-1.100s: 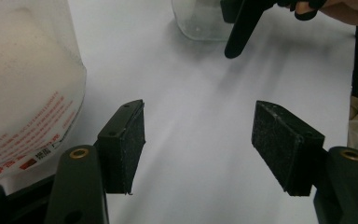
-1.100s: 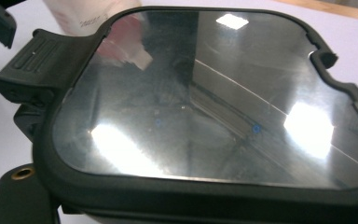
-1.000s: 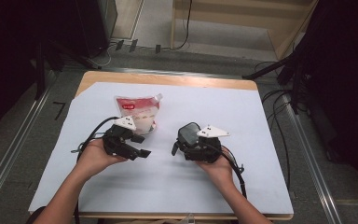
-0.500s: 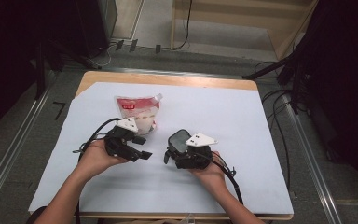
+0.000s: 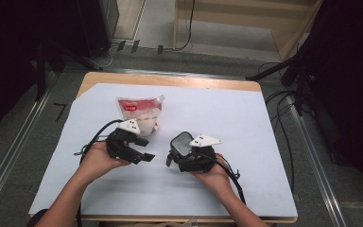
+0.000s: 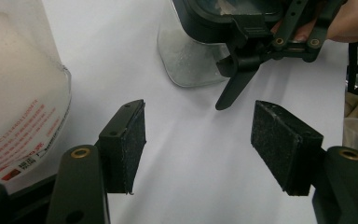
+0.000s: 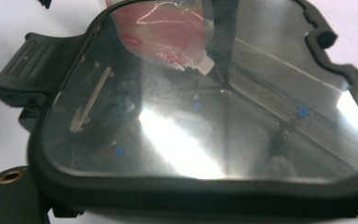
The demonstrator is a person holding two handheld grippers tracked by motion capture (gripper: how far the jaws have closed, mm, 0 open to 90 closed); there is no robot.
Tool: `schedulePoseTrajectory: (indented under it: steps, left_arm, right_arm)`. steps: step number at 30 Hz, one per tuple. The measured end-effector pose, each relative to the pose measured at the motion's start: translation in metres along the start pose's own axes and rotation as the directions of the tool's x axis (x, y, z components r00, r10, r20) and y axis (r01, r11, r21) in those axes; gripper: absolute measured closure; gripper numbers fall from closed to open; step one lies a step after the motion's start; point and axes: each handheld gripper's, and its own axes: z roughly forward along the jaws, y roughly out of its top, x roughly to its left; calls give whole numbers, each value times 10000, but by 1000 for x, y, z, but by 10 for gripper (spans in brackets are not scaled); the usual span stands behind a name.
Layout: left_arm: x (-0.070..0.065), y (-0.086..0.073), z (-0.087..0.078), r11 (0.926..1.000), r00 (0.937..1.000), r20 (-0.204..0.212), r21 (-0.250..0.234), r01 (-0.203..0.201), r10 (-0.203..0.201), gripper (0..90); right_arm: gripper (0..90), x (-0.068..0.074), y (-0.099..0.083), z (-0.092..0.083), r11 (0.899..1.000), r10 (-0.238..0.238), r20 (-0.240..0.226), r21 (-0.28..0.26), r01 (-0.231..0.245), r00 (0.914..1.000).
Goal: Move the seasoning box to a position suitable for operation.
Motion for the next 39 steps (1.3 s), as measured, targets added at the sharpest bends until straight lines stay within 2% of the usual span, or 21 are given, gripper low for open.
schedulePoseTrajectory:
  steps: [6,7,9,10,11,13,14,16,17,20,21,23,27,28,32,33,35,36,37,38,39]
  left_arm:
    - [0,1,-2,10000,10000,-44,3,28,-28,379]
    - [0,1,-1,10000,10000,-73,0,6,-6,380]
    - [1,1,-1,10000,10000,-65,-17,59,-59,382]
    - [1,1,0,9999,9999,-17,-99,108,-108,398]
    - [2,2,0,9994,9997,-115,-254,234,-237,457]
    - [3,2,0,9989,9994,-55,-323,340,-342,480]
    - [4,3,0,9988,9993,-5,-304,380,-380,518]
    - [3,3,0,9991,9995,44,-288,306,-304,563]
    - [2,4,1,9994,9995,123,-217,283,-280,580]
    - [2,5,5,9995,9996,64,-80,291,-291,594]
    - [3,7,8,9995,9995,82,76,311,-312,601]
    - [3,8,9,9994,9992,163,58,350,-351,599]
    - [3,15,13,9996,9993,250,58,266,-267,586]
    - [1,19,15,9999,9994,343,112,88,-92,609]
    - [-3,24,17,9998,9989,469,194,7,-16,730]
    - [-4,26,19,9998,9991,409,162,-102,95,767]
    - [-3,27,20,9995,9993,318,257,-202,193,822]
    - [-3,27,20,9995,9993,318,257,-202,193,871]
    - [-3,27,21,9996,9993,325,243,-170,162,871]
    - [-2,26,21,9997,9993,360,220,-132,124,900]
    - [-2,26,21,9997,9993,360,220,-132,124,900]
  right_arm:
    - [116,0,2,-14,9999,75,-154,79,-74,9999]
    - [121,-1,2,-19,9990,280,-222,351,-272,9994]
    - [119,-2,2,-21,9983,301,-282,505,-286,9991]
    - [121,-2,1,-25,9976,293,-343,642,-271,9990]
    - [121,-4,1,-30,9967,283,-403,769,-252,9988]
    - [121,-5,1,-33,9967,328,-501,754,-290,9982]
    - [126,-7,3,-41,9962,479,-713,754,-425,9963]
    - [127,-9,3,-45,9961,492,-764,771,-433,9959]
    - [135,-13,3,-54,9950,605,-846,845,-533,9946]
    - [158,-18,3,-60,9939,636,-773,946,-562,9950]
    - [195,-23,1,-65,9915,817,-525,1062,-757,9953]
    - [229,-27,1,-68,9913,947,-569,975,-888,9939]
    - [311,-30,3,-69,9914,814,-460,1063,-762,9956]
    - [367,-30,5,-69,9921,562,-385,1147,-515,9977]
    - [449,-29,8,-72,9939,437,-385,1028,-395,9983]
    - [531,-29,9,-74,9943,293,-436,1033,-247,9986]
    - [629,-28,9,-76,9940,136,-340,1093,-98,9993]
    - [629,-28,9,-76,9940,136,-340,1093,-98,9993]
    - [683,-27,9,-78,9934,-13,-178,1145,34,9998]
    - [788,-27,9,-79,9929,-210,-154,1169,227,9997]
    - [788,-27,9,-79,9929,-210,-154,1169,227,9997]
